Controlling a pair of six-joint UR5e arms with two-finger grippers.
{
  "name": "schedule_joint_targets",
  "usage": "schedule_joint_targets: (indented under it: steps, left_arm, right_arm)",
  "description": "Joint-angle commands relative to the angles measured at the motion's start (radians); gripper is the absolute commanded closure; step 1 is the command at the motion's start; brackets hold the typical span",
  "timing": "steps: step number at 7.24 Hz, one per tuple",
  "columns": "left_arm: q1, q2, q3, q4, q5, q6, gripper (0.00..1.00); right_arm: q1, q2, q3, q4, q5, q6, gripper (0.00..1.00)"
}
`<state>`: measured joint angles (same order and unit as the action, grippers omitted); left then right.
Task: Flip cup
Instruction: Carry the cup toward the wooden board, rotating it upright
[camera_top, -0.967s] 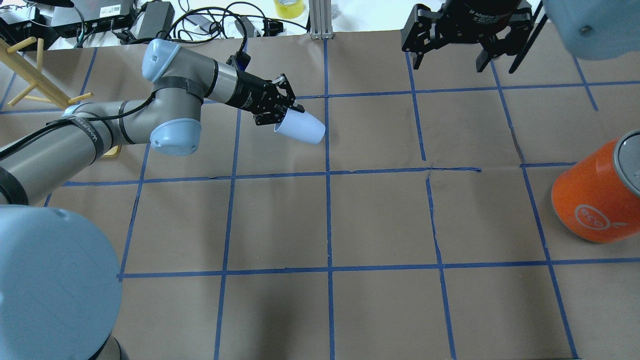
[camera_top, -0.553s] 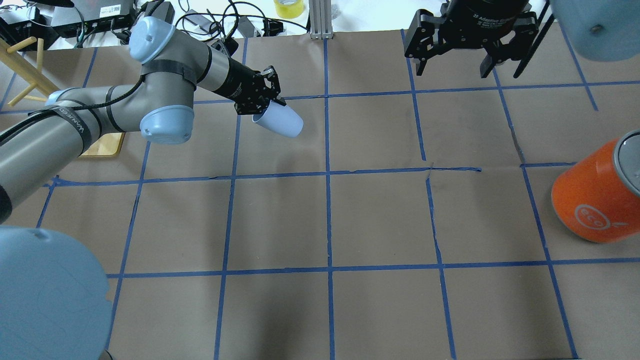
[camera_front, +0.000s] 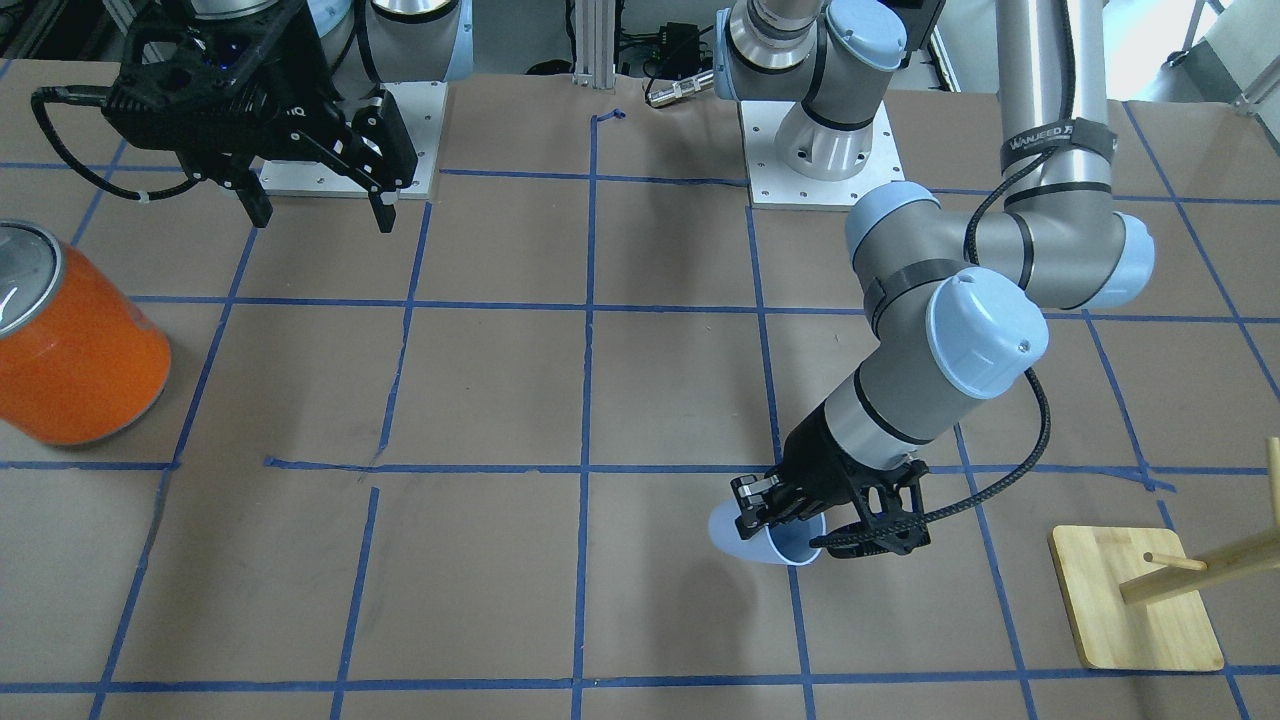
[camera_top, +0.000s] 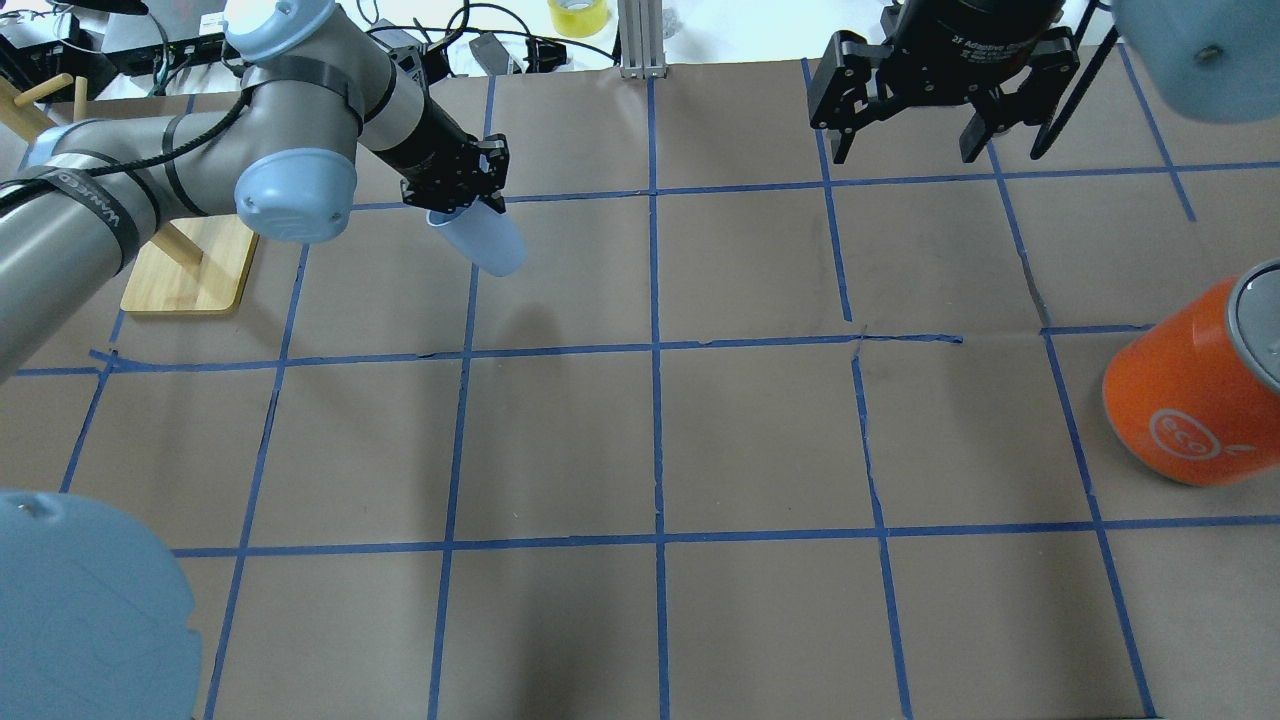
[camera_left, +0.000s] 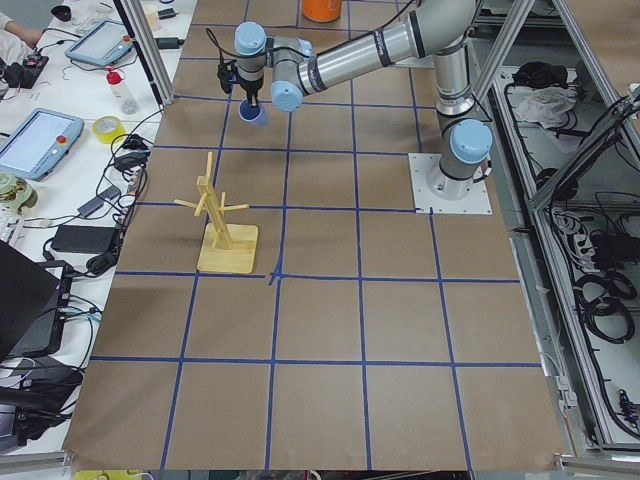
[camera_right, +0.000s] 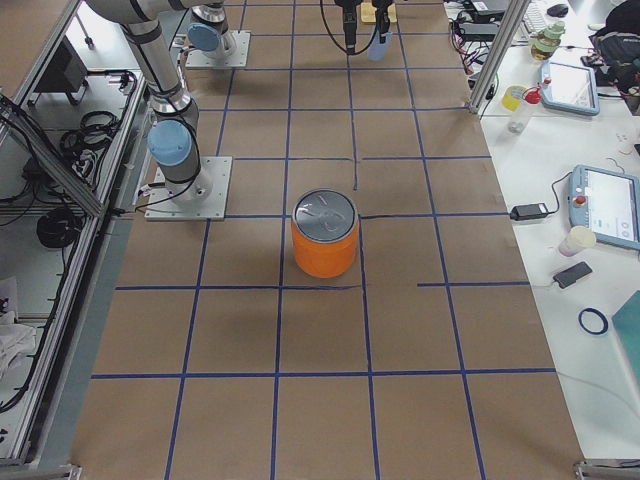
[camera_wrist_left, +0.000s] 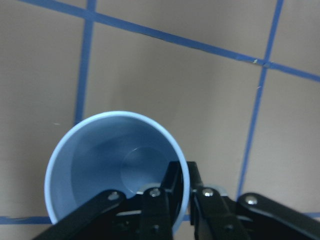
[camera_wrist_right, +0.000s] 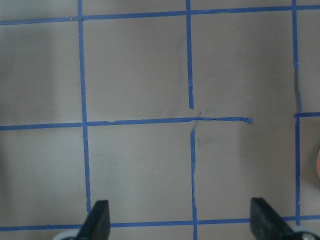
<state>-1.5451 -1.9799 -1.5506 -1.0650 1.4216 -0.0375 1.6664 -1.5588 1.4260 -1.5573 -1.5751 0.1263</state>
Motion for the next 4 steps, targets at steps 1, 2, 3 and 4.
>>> schedule_joint_targets:
  steps: [1,2,3,4]
  left_arm:
    - [0.035,-0.019,0.023,0.018,0.114,0.183,1.00]
    - [0.058,-0.028,0.023,0.066,0.167,0.276,1.00]
    - [0.068,-0.036,0.015,0.071,0.183,0.325,1.00]
    - [0.069,-0.049,0.004,0.130,0.184,0.333,1.00]
  right_arm:
    - [0.001,0.000,0.001,-0.001,-0.005,-0.004,0.00]
    - [-0.001,0.000,0.001,-0.003,-0.003,-0.001,0.00]
    - [0.001,0.000,0.001,-0.003,-0.002,0.006,0.00]
    - [-0.001,0.000,0.001,-0.003,0.003,0.012,0.00]
